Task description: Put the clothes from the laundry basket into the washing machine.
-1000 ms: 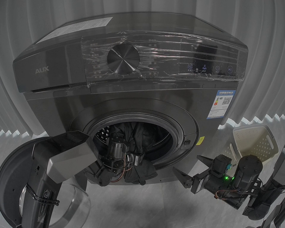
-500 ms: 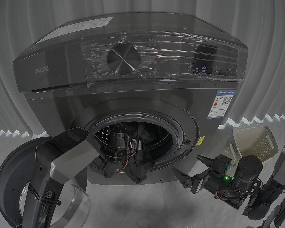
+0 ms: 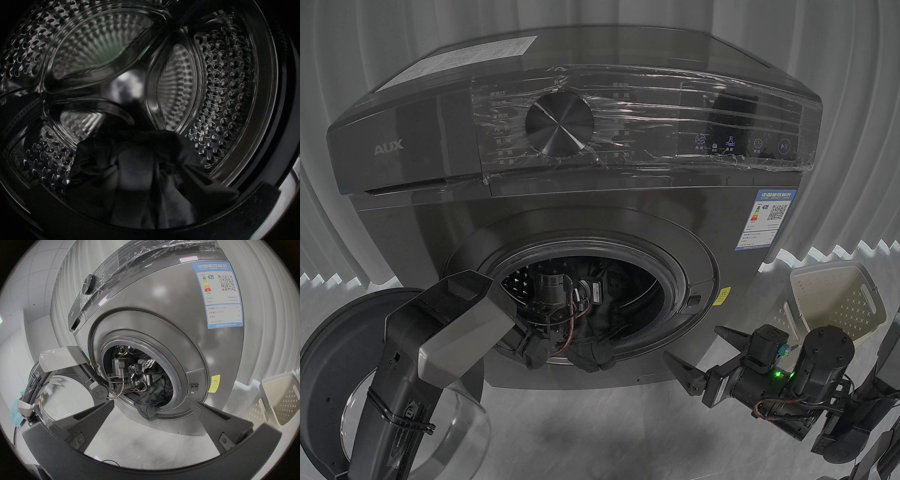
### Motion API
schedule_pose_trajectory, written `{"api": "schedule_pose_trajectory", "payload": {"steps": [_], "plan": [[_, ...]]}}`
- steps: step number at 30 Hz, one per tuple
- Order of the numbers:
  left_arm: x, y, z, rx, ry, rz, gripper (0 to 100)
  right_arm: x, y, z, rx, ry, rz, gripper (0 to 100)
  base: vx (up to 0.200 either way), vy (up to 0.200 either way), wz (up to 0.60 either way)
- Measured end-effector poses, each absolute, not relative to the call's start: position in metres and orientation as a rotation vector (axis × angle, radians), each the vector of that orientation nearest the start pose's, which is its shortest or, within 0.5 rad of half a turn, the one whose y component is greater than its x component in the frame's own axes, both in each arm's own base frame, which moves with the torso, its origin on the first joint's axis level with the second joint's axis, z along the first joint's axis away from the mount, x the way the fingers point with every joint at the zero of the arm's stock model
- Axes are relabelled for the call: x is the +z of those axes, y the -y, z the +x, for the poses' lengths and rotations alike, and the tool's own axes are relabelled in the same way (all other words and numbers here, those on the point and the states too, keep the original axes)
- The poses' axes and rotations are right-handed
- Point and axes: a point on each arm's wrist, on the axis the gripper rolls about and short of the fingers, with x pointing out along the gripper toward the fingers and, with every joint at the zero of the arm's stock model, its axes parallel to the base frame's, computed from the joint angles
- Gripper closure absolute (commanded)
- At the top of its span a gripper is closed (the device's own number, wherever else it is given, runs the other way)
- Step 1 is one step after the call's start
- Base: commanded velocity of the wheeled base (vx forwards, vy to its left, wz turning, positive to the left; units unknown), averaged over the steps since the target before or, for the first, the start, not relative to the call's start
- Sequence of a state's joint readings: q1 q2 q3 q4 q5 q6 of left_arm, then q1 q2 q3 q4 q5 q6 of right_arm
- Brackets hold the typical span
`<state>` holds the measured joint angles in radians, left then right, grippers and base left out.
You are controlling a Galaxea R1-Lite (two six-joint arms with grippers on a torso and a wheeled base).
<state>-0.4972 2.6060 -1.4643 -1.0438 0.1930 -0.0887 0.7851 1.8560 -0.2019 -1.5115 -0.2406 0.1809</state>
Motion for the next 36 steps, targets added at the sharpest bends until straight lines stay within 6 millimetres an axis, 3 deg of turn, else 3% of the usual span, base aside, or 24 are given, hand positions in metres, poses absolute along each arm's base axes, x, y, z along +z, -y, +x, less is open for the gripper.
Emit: {"api": "schedule_pose_trajectory", "payload": {"steps": [5,15,22,23,30,36], "plan": [[0.012,0.232,0.434,-0.303,-0.152,-0.039,0,0.093,-0.170,0.177,0.530,-0.176,0.105,0,0.000,0.000,0.00],[-0.007,0.220,0.390,-0.381,-0.374,0.036,0,0.093,-0.170,0.177,0.531,-0.176,0.105,0,0.000,0.000,0.00],[-0.019,0.220,0.386,-0.391,-0.411,0.054,0,0.092,-0.170,0.177,0.532,-0.178,0.105,0,0.000,0.000,0.00],[-0.021,0.220,0.386,-0.390,-0.412,0.054,100,0.092,-0.170,0.177,0.532,-0.178,0.105,0,0.000,0.000,0.00],[-0.029,0.221,0.388,-0.390,-0.416,0.056,100,0.092,-0.170,0.178,0.531,-0.177,0.105,0,0.000,0.000,0.00],[-0.018,0.227,0.399,-0.378,-0.352,0.030,100,0.092,-0.170,0.178,0.531,-0.177,0.105,0,0.000,0.000,0.00]]}}
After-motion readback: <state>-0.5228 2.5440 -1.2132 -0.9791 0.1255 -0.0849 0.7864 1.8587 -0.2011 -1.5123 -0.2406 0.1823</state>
